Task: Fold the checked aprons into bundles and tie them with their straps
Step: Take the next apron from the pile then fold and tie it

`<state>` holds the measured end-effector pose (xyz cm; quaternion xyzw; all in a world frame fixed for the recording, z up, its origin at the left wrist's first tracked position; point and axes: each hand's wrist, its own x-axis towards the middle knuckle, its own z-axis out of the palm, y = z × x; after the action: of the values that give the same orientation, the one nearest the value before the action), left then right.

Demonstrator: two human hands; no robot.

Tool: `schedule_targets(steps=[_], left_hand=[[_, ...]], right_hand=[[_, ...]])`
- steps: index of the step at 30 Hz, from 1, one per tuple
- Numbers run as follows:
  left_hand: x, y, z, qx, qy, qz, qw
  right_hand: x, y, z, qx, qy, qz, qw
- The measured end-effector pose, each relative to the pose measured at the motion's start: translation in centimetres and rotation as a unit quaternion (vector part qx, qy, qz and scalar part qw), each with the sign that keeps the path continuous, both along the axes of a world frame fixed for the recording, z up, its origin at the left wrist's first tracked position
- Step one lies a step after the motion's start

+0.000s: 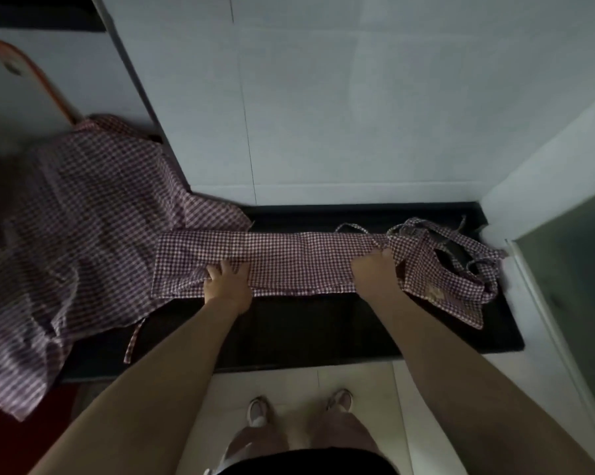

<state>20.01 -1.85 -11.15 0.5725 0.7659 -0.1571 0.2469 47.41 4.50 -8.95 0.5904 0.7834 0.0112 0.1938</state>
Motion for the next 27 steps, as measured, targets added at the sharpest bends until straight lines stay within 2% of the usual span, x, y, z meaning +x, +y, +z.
schedule_targets(steps=[4,7,10,13,17,20,21,23,25,27], left_hand=[[0.4,-2.1,-1.1,-0.044,0.014,-0.018,0.999],[0.7,-2.0,-0.8,0.009,0.037,-0.050,0.998],[0.8,-1.9,-1.3,0.052,0.019,-0.045,0.997],[0.6,-2.2,-1.5,0.075,-0.002,-0.038,0.996],[0.3,-2.9,-1.5,0.119,-0.084,0.009,0.989],[-0.1,-4.1,-2.2,0.155,-0.053,0.004,0.986],[-0.3,-4.3,-2.3,0.130,-0.052,0.008,0.990],[-1.3,-4.7,-2.9,0.045,-0.056,0.009,0.997],[-2.3,-4.8,-3.5,-0.007,-0.046,-0.011,0.999],[-3.3,-4.4,-3.8,-0.014,-0.051,-0.030,0.998]], right_hand=[[-0.8,-2.6,-2.6,-0.021,-0.007,-0.069,0.997],[-2.1,-3.5,-3.4,-0.027,0.039,-0.026,0.999],[-3.3,-4.2,-4.0,-0.045,0.112,-0.017,0.992],[-3.4,-4.8,-4.8,-0.063,0.112,-0.045,0.991],[-2.6,-4.6,-4.3,-0.104,0.074,-0.090,0.988],[-3.5,-4.9,-3.8,-0.046,0.119,-0.082,0.988],[-4.1,-5.1,-3.8,-0.029,0.157,-0.075,0.984],[-5.5,-5.6,-4.2,-0.087,0.190,-0.066,0.976],[-6.0,-6.1,-5.3,-0.165,0.155,-0.069,0.972],[-5.7,-6.3,-6.3,-0.167,0.135,-0.068,0.974]])
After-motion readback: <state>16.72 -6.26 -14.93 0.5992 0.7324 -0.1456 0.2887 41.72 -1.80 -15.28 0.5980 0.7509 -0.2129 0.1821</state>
